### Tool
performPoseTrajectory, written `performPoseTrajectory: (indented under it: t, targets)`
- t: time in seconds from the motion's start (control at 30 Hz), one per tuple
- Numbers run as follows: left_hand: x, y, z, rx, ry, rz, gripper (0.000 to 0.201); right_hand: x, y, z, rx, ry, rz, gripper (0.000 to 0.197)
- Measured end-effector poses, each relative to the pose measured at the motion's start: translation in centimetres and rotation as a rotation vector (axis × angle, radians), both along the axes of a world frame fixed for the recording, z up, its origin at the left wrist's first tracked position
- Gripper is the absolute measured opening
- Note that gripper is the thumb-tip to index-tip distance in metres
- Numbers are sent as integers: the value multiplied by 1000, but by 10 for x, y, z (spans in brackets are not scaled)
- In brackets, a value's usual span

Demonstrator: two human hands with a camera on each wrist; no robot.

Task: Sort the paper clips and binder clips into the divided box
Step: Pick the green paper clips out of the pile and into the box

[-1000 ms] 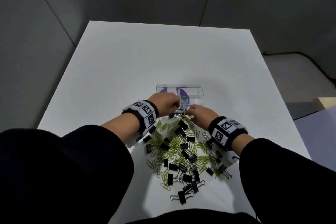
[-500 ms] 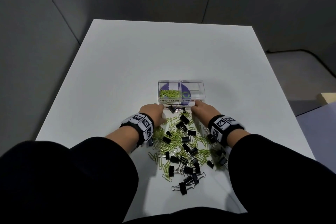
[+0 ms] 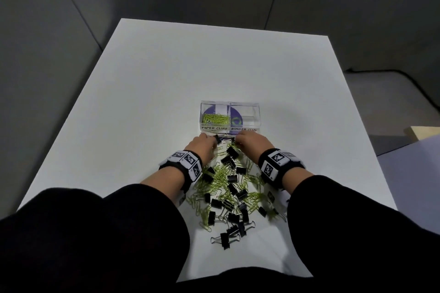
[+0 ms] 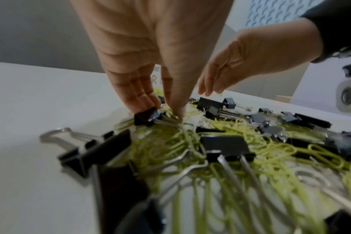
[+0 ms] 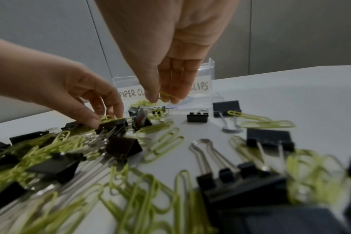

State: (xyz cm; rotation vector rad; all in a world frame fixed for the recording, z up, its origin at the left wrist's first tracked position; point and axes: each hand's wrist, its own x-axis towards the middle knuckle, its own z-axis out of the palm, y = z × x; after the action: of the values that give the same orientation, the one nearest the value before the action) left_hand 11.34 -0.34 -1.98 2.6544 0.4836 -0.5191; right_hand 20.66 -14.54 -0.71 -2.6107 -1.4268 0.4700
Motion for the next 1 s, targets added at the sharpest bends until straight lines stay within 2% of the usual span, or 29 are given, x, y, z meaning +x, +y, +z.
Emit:
performPoseTrajectory:
  t: [0.07,0.2,0.3,0.4,0.5,0.63,0.7,0.87,1.0]
  targets:
    - [0,-2,1,-35,7,25,32,-2,4,-4,-28,-20,45,15]
    - [1,-6,2,-38,38,47,31,-7,0,-12,-84,-40,85,23]
    - [1,-8,2,60,25,88,36,-8,-1,-13,-84,-34,83,25]
    - [1,-7,7,173,95,112,40,-10,-2,-9,-95,19,56,22]
    - [4,-4,9,196,139,62,34,-14,-3,-6,-95,44,13,23]
    - [4,-2,4,143,117,42,28,-14,-6,-1,-41,127,-109,28]
    - [3,-1,3,96,118,40,27,-12,-8,-2,-63,123,-114,27]
    - [3,6,1,11,112,-52,28,-5,-14,4,-81,235,-260,21]
    - [3,8,3,2,91,-107,28,-1,-22,11,-139,287,-311,22]
